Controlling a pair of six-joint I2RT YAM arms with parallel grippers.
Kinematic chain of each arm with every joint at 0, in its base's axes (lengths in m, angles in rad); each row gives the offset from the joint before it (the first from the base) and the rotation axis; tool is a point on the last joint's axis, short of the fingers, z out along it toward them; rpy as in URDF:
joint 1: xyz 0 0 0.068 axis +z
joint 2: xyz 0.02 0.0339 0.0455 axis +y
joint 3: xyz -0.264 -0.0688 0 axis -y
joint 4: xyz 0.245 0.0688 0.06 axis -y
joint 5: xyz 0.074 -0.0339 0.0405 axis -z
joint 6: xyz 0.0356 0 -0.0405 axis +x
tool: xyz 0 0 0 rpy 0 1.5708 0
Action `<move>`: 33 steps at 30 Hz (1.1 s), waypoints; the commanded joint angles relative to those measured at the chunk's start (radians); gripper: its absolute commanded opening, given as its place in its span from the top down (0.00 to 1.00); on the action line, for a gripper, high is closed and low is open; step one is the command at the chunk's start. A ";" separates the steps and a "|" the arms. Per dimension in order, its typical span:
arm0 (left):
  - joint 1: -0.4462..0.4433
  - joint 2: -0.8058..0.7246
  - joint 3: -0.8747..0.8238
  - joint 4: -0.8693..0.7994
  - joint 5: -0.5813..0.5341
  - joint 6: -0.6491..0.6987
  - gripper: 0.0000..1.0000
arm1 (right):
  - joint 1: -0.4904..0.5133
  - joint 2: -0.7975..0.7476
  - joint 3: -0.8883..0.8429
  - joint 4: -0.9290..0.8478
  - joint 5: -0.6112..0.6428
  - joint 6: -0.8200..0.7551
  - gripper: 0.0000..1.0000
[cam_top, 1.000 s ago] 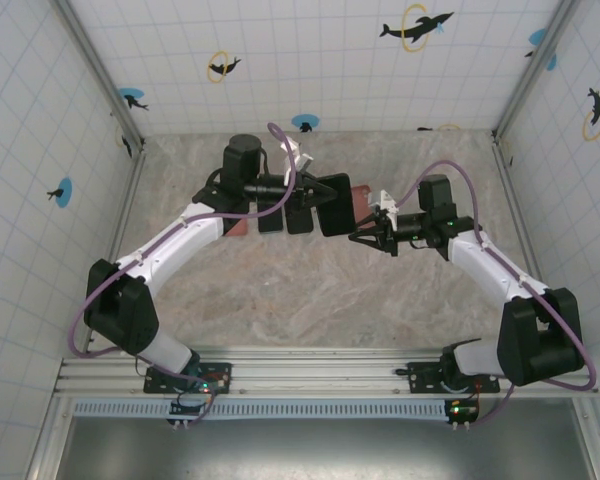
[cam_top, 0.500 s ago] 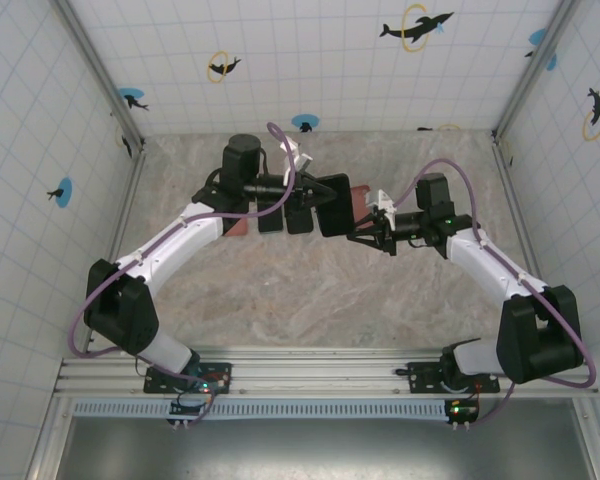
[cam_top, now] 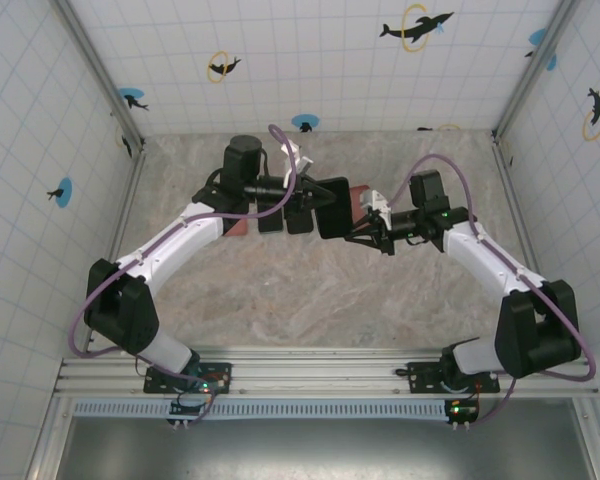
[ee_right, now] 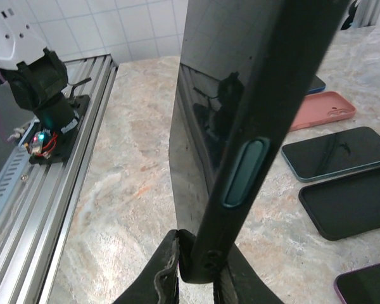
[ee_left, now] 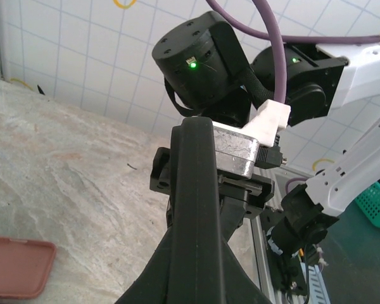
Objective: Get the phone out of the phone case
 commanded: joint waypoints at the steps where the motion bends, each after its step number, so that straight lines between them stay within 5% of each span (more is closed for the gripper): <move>1: 0.002 -0.009 0.024 -0.005 0.055 0.021 1.00 | 0.004 0.020 0.053 -0.072 0.043 -0.072 0.83; 22: 0.004 0.013 0.053 -0.037 0.136 0.005 1.00 | 0.052 0.013 0.098 -0.173 0.154 -0.235 0.87; 33: 0.002 0.025 0.022 0.077 0.191 -0.128 1.00 | 0.073 -0.088 0.000 0.165 0.280 -0.156 0.94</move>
